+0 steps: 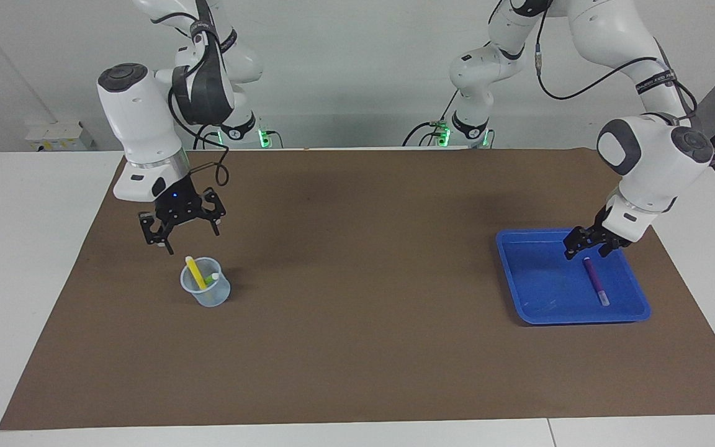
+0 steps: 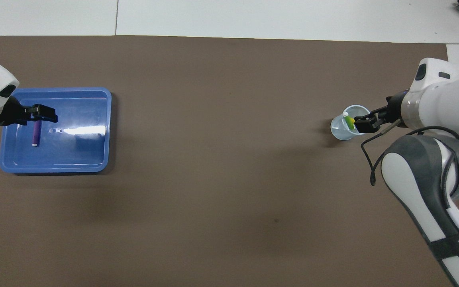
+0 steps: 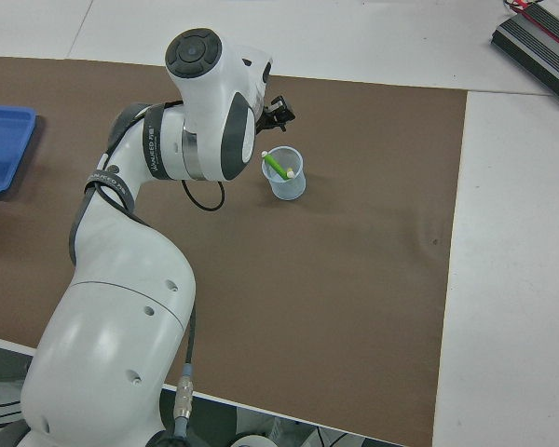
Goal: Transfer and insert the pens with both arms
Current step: 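Open the right gripper and withdraw it from the white cup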
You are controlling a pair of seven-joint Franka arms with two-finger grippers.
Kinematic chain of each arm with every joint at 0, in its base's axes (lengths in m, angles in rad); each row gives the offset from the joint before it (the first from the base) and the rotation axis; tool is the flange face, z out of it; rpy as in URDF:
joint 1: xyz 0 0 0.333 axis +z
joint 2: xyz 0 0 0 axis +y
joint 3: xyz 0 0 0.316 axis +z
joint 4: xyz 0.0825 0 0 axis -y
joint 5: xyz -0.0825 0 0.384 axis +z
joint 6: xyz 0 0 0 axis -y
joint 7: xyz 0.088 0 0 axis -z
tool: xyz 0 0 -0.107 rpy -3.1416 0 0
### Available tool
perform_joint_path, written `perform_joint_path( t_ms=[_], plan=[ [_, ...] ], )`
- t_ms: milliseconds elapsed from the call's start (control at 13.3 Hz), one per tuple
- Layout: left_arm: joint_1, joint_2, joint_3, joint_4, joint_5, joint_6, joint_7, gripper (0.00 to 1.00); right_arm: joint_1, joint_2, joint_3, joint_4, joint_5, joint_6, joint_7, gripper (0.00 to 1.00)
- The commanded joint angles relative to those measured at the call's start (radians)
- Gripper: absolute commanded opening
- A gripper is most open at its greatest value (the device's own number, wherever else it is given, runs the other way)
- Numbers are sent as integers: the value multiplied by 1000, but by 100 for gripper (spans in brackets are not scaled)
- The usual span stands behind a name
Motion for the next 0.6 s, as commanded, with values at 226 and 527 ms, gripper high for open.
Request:
perform_joint_path(
  t_ms=[226,527],
  plan=[
    [37,139,-7,144,62,9,35,90,2,-23,7,89,107,-176,152,100],
    [41,210,-7,178,69,30,38,90,28,-26,29,91,230,-196,381,100]
  ],
)
